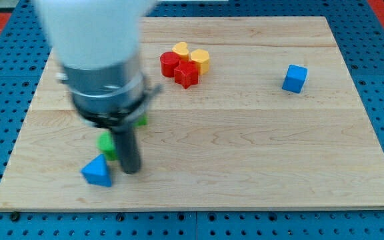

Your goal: Push blue triangle to the center

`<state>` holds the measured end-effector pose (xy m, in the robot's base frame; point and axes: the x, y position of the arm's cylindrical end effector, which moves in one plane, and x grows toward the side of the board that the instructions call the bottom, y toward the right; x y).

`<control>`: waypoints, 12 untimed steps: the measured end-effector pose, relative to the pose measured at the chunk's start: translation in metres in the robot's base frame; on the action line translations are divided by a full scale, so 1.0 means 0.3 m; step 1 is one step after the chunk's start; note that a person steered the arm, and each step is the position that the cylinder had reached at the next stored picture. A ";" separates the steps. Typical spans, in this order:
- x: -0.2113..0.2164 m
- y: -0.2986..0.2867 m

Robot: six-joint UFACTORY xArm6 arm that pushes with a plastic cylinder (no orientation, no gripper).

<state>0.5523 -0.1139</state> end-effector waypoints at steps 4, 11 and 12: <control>0.222 0.056; -0.124 -0.010; -0.228 0.100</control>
<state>0.4839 -0.0840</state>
